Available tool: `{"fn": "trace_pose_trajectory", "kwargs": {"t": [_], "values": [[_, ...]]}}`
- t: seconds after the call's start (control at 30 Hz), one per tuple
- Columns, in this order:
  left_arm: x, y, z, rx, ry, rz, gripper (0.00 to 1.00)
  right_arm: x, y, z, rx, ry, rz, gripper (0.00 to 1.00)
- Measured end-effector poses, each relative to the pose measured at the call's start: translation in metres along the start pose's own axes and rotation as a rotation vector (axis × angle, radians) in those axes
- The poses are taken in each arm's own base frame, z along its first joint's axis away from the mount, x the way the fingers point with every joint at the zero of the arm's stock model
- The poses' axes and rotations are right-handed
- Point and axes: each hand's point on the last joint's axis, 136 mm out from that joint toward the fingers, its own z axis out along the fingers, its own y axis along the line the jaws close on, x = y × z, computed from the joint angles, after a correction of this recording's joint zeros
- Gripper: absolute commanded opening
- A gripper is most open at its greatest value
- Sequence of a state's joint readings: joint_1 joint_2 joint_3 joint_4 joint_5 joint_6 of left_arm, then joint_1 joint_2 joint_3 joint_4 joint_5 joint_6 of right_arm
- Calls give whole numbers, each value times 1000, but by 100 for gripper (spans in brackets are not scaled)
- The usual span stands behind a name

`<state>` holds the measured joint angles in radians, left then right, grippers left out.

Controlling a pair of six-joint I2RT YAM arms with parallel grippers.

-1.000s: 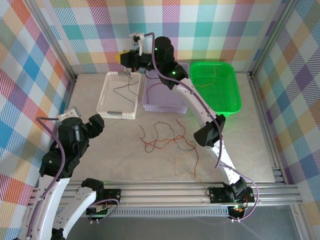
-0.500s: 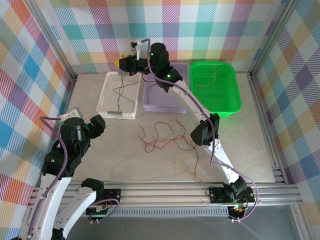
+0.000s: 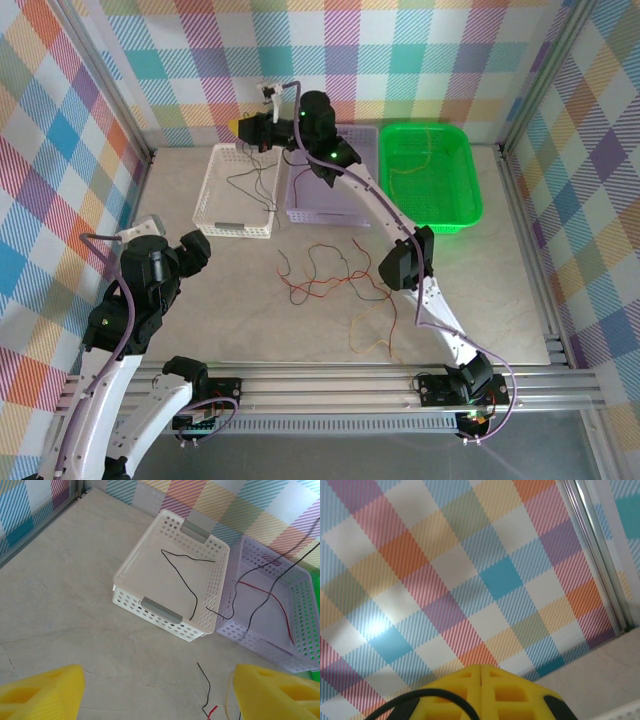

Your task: Untangle the cables

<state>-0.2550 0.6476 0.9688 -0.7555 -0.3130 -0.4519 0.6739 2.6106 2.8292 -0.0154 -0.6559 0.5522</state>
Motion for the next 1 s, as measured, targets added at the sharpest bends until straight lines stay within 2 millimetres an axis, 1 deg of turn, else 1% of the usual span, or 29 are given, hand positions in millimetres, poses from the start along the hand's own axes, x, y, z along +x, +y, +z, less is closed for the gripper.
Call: {"fn": "trace_pose_trajectory", "kwargs": {"t": [0.1,0.2,0.27,0.3,0.43,0.6,0.73,0.83,1.0], "values": [[0,1,-1,-3,-5,5,78,31,-29,7,27,42,61,0],[0,2,-1,-7,-10,10,78,59,-51,11,56,83,116,0],[0,1,-2,-5,-12,12,78,67,-56,11,68,100,138,0],[0,1,-2,-4,-14,12,78,67,-57,11,69,102,142,0],[-1,2,-4,-6,-20,15,78,53,-45,10,57,84,120,0],[0,2,-4,-5,-19,24,78,26,-19,8,28,39,70,0],[0,3,-4,-6,-22,28,78,9,-3,8,11,1,46,0],[-1,3,-4,-8,-23,29,78,3,-3,7,18,-26,36,0],[-1,3,-4,-8,-24,30,78,-1,-7,7,40,-44,34,0]]}}
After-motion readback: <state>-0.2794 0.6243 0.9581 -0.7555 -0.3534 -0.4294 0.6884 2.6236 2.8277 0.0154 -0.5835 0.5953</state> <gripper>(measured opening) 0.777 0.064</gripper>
